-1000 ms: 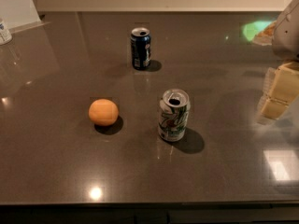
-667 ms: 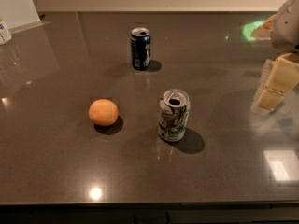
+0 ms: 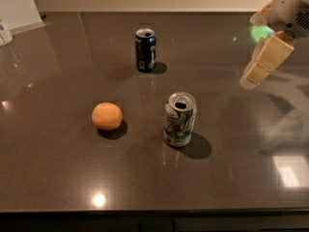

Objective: Move pepsi can near orange

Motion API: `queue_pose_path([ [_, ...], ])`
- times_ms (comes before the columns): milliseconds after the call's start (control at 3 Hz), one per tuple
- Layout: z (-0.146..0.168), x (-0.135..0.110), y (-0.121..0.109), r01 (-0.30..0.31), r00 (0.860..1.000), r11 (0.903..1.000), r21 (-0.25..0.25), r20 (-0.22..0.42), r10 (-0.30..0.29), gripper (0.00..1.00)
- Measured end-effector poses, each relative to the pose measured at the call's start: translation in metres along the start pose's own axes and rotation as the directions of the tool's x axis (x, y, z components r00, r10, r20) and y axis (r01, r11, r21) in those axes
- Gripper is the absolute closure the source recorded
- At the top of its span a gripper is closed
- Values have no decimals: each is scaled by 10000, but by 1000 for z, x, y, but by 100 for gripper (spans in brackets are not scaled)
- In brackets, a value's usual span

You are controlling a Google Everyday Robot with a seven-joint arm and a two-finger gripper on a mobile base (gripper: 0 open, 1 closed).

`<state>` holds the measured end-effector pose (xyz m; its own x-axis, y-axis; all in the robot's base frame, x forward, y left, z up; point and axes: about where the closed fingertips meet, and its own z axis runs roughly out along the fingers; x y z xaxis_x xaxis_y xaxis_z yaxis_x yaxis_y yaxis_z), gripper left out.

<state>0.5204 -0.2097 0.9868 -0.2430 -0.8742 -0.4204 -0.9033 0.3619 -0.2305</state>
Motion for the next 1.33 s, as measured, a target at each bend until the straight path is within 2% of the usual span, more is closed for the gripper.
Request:
queue_pose_path([
  [667,45,-48,-52,-603,9883,9979,233,1416,564,0],
  [1333,98,-98,-93,-1524,9620,9882,-161,2267,1521,0],
])
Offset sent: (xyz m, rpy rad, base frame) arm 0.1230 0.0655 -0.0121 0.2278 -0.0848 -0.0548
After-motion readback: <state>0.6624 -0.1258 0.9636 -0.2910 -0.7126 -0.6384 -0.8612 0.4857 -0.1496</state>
